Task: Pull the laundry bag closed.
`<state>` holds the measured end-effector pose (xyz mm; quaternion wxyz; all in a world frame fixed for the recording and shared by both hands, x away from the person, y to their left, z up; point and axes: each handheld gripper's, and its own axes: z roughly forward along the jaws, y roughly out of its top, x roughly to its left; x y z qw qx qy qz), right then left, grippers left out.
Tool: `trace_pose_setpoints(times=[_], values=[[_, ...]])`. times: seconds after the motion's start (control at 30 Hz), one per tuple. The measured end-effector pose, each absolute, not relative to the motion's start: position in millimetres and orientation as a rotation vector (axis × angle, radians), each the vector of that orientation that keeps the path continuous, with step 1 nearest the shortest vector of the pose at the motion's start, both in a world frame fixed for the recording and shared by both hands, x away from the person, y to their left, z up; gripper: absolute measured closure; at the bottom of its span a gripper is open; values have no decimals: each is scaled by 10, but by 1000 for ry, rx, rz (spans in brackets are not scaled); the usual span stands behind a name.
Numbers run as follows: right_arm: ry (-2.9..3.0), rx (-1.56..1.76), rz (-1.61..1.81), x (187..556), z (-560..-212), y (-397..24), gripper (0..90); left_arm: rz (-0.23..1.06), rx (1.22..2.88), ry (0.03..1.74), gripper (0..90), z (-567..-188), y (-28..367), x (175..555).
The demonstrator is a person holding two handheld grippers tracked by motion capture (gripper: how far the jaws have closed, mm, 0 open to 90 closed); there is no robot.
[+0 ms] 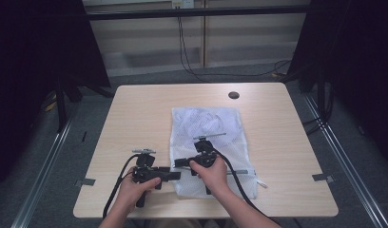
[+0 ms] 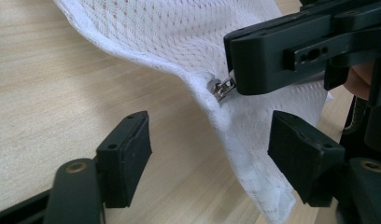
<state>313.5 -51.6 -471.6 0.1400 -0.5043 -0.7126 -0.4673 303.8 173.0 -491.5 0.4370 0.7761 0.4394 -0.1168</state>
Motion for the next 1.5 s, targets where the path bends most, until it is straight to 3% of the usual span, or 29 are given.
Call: trace_pose_setpoints(times=[0.53,1.03,1.5], values=[[-2054,-1447,-1366,3120,-4688,-529,869,-326,1941,1094,413,-4965,1627,3061],[-2049,-1446,-1369,3116,-4677,-563,870,-425,1905,1139,866,-4959,1612,3085],[-2042,-1448,-1347,3121,-4699,-639,871,-396,1899,1162,881,-4963,1619,3089]])
